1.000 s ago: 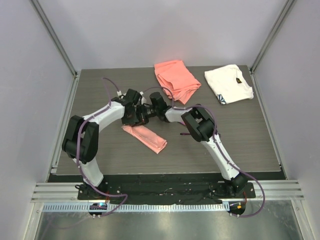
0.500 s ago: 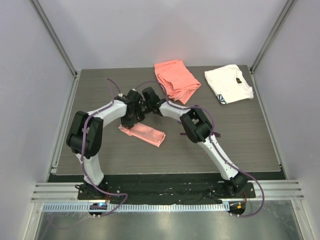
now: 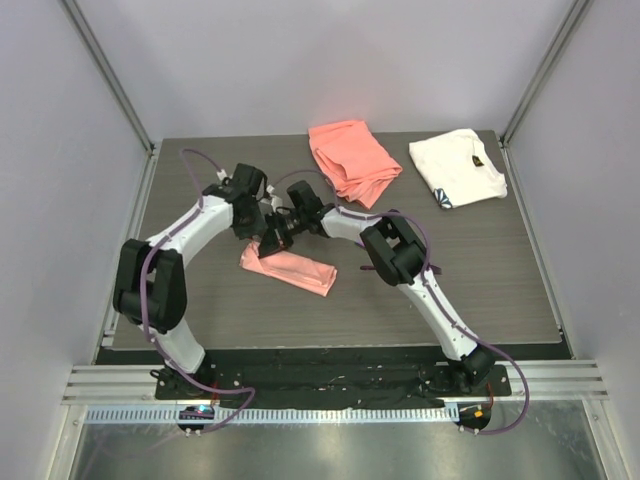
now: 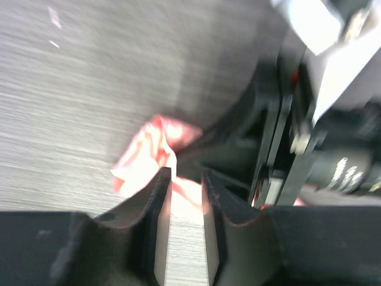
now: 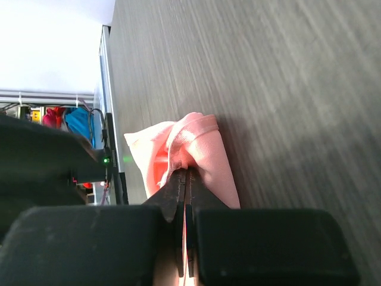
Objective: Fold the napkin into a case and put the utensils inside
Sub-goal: Stuff the top corner of the smaller-rectangle-folded napkin into the folded napkin.
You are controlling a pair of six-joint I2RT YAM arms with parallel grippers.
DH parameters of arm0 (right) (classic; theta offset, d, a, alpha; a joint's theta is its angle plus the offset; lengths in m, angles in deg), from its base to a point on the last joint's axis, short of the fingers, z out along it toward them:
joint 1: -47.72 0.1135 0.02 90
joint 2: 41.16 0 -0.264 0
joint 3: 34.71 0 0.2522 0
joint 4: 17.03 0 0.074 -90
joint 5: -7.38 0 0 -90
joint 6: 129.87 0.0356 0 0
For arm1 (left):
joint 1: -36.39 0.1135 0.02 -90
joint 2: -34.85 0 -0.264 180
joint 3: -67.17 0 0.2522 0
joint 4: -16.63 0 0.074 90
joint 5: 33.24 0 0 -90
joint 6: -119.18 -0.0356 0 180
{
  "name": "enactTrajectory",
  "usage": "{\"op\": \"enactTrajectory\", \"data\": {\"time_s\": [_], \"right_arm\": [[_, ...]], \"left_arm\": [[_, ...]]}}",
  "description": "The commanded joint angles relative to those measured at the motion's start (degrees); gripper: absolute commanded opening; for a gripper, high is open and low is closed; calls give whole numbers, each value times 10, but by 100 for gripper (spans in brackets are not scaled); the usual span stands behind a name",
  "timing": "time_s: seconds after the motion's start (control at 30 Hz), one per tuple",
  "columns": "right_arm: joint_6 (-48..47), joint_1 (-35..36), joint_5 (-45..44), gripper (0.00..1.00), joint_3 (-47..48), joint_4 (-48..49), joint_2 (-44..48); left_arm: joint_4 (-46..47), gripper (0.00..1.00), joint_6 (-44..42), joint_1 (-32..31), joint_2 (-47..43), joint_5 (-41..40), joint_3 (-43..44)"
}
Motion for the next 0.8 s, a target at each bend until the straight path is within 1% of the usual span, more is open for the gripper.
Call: {"op": "enactTrajectory", "data": {"time_s": [0.0,0.07,0.1,0.13,0.17,0.23,0.33,0.4,0.43,0.5,0.67,0.77], "right_arm": [[12,10,-11,1,-30,-1,34],[19,8,-9,1,-31,-2,41],[28,6,-6,2,-34,6,50],[37,4,-6,6,-43,22,54],[45,2,0,7,-48,47,57],[75,-1,5,9,-59,77,64],[74,-9,-4,15,-77,80,84],[74,-12,-9,19,-83,80,95],[74,-14,-8,19,-84,80,98],[75,-17,-14,19,-89,80,105],[70,-27,-21,18,-89,70,114],[70,-28,-19,16,-80,67,106]], "left_arm": [[5,24,10,16,-34,44,8],[17,16,19,16,-46,60,-26],[23,15,20,16,-58,72,-38],[26,14,21,16,-60,91,-48],[25,10,28,16,-64,95,-64],[36,8,36,16,-87,95,-86],[44,8,46,17,-133,62,-130],[41,9,55,19,-163,41,-140],[42,11,58,21,-171,31,-145],[41,12,57,31,-180,37,-152],[30,10,54,54,-158,60,-157],[44,13,56,61,-157,69,-167]]}}
